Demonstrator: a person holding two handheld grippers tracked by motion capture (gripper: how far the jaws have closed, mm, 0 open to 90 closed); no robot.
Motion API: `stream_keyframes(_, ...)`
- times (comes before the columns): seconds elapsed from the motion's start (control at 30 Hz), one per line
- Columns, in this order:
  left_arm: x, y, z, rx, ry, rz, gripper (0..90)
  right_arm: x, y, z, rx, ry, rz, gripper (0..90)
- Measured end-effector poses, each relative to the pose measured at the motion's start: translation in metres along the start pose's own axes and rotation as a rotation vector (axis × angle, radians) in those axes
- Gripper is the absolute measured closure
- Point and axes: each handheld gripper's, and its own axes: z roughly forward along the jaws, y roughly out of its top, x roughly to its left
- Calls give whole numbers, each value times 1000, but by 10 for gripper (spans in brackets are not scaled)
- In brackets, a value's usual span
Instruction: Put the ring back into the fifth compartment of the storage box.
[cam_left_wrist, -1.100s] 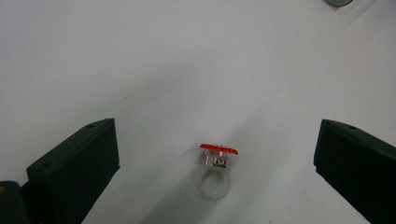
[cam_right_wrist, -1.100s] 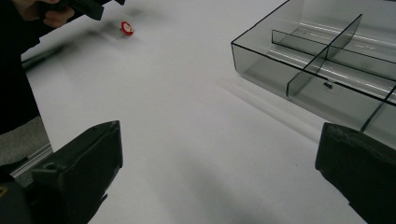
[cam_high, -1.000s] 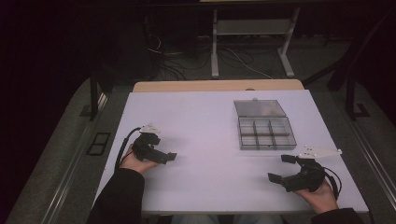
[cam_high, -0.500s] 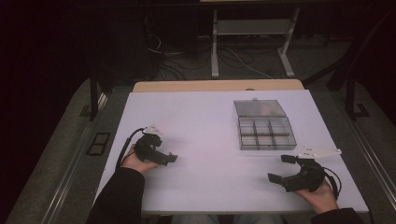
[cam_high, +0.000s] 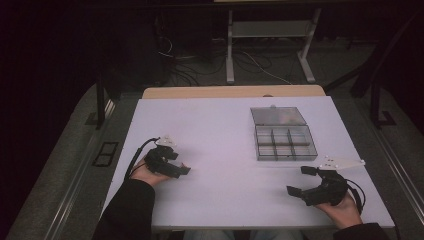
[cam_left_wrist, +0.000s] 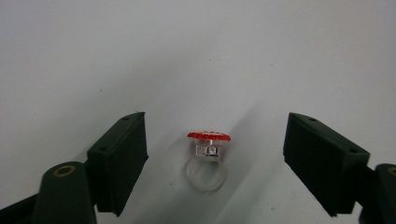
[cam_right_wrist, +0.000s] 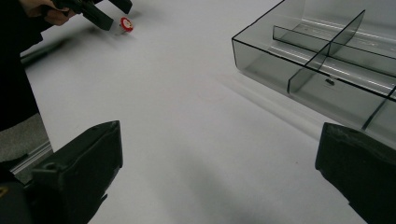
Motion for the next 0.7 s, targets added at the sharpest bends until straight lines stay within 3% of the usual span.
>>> stream_keyframes(0.3, -2, 3, 3, 18, -1, 59, 341, 0, 0, 0, 3, 4, -1, 1)
stream_keyframes(0.7, -2, 2, 5, 22, -1, 94, 500, 0, 0, 1, 7, 9, 2, 1)
